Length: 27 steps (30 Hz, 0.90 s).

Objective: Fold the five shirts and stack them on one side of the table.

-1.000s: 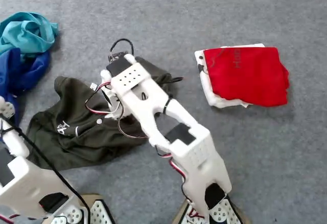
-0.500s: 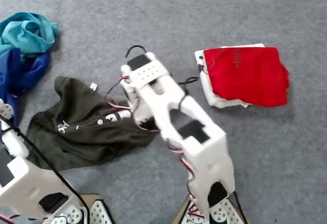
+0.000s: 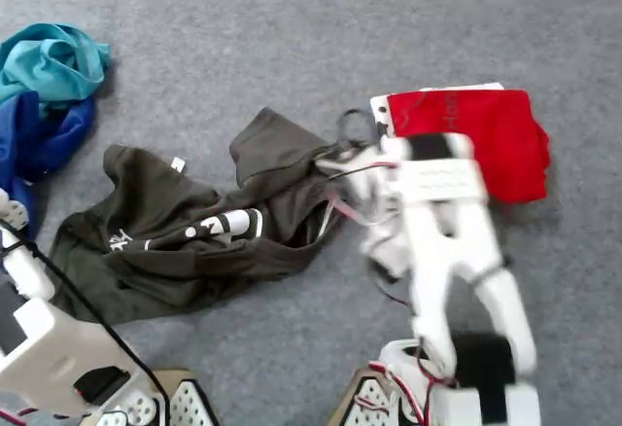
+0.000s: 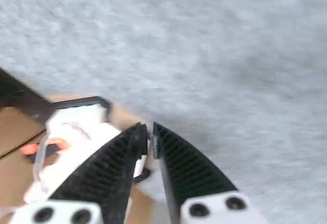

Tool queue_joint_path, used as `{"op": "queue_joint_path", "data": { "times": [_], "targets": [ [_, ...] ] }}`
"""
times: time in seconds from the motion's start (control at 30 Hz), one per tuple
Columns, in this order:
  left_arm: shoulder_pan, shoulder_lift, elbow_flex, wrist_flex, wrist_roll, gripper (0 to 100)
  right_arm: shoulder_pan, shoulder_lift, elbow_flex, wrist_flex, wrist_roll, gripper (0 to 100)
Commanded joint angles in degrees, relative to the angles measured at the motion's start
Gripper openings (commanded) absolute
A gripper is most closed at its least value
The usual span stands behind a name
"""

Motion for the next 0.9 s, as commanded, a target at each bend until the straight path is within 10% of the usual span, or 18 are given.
{"op": "queue_joint_path", "data": {
  "times": [0.0, 0.47, 0.87],
  "targets": [
    [0.22, -2.46, -3.03, 0.79, -0.97, 3, 3.87, -4.26, -2.86, 0.53, 4.22, 3.4],
    [0.04, -6.33, -1.89, 1.76, -4.13, 3, -32.0, 23.25, -35.03, -2.99, -44.66, 47.1],
    [0.31, -10.81, -1.54, 1.67, -4.22, 3, -34.9, 50.15, -49.54, 0.7, -51.78, 15.2]
  ]
}}
